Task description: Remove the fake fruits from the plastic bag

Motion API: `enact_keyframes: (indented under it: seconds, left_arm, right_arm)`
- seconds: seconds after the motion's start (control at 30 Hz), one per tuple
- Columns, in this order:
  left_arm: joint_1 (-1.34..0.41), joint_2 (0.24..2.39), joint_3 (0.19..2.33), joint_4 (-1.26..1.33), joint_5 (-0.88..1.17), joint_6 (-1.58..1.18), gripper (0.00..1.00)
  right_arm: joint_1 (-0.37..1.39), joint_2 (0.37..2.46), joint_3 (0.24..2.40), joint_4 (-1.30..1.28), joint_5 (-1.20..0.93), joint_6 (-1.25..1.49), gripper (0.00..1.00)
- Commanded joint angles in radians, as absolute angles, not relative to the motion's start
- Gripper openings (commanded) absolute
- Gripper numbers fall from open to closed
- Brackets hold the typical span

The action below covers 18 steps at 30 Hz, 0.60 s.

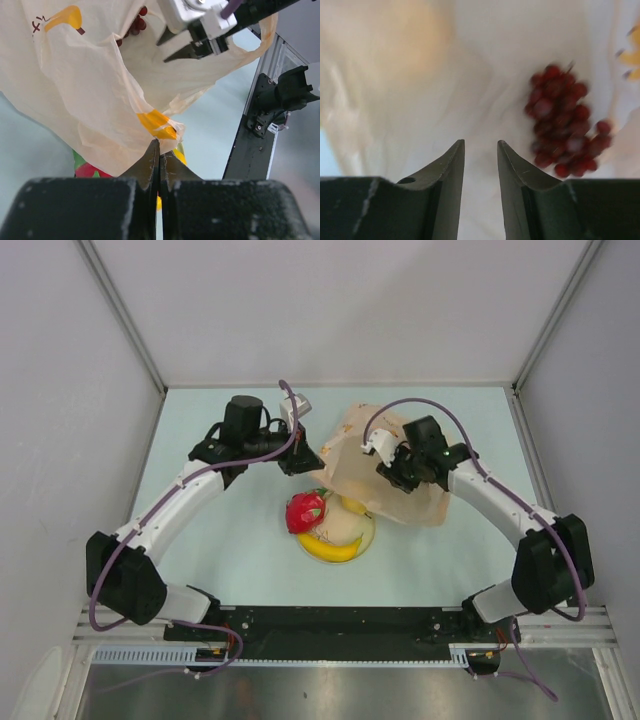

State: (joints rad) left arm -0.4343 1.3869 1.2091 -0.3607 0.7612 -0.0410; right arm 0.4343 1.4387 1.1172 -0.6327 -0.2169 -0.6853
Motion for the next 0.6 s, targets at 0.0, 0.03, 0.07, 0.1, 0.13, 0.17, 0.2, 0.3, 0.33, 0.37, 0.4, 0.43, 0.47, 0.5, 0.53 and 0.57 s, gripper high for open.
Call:
enact_keyframes:
  seconds: [0.0,0.03,0.07,0.1,0.13,0.17,0.2,0.3,0.33,0.37,0.4,0.43,0.47,0.5,0.53,0.57]
  left_arm:
    - [-0.423,1.384,1.212,-0.339,0.758,-0.012,0.00]
    - [-0.423,1.382,1.210,-0.344,0.756,-0.012,0.00]
    - [-0.423,1.382,1.209,-0.348,0.755,-0.008,0.00]
    - [-0.423,1.381,1.210,-0.348,0.750,-0.006,0.00]
    - [-0.423,1.375,1.210,-0.351,0.749,-0.006,0.00]
    - [-0.425,1.371,1.209,-0.353,0.746,-0.003,0.00]
    - [-0.423,1.368,1.207,-0.354,0.742,-0.002,0.00]
    - [-0.423,1.361,1.206,-0.356,0.733,-0.003,0.00]
    - [-0.423,1.355,1.206,-0.356,0.733,-0.002,0.00]
    - [-0.423,1.353,1.206,-0.357,0.732,-0.002,0.00]
    - [-0.423,1.351,1.204,-0.357,0.730,-0.003,0.00]
    - [-0.423,1.348,1.204,-0.356,0.729,0.021,0.00]
    - [-0.423,1.345,1.203,-0.356,0.730,0.021,0.00]
    - [-0.425,1.345,1.201,-0.356,0.729,0.021,0.00]
    - [-0.425,1.344,1.197,-0.354,0.729,0.021,0.00]
    - [-0.423,1.344,1.195,-0.351,0.732,0.018,0.00]
  right_arm:
    - [0.477,1.578,1.195,-0.391,-0.118,-0.681,0.37]
    - [0.476,1.606,1.219,-0.368,-0.106,-0.678,0.37]
    - [0.477,1.633,1.229,-0.317,-0.080,-0.675,0.37]
    - [0.474,1.687,1.241,-0.289,-0.065,-0.670,0.37]
    - [0.474,1.709,1.261,-0.266,-0.052,-0.669,0.37]
    - [0.471,1.738,1.278,-0.232,-0.028,-0.673,0.38]
    - [0.466,1.779,1.291,-0.223,-0.019,-0.687,0.38]
    - [0.462,1.868,1.357,-0.196,0.033,-0.710,0.38]
    - [0.456,1.882,1.374,-0.192,0.041,-0.712,0.38]
    - [0.453,1.896,1.400,-0.183,0.049,-0.715,0.38]
    - [0.453,1.908,1.413,-0.180,0.055,-0.713,0.38]
    - [0.451,1.928,1.423,-0.175,0.070,-0.716,0.38]
    - [0.453,1.937,1.440,-0.172,0.077,-0.718,0.38]
    - [0.451,1.942,1.446,-0.167,0.080,-0.721,0.38]
    - [0.453,1.951,1.450,-0.164,0.092,-0.730,0.38]
    - [0.453,1.954,1.451,-0.160,0.100,-0.735,0.38]
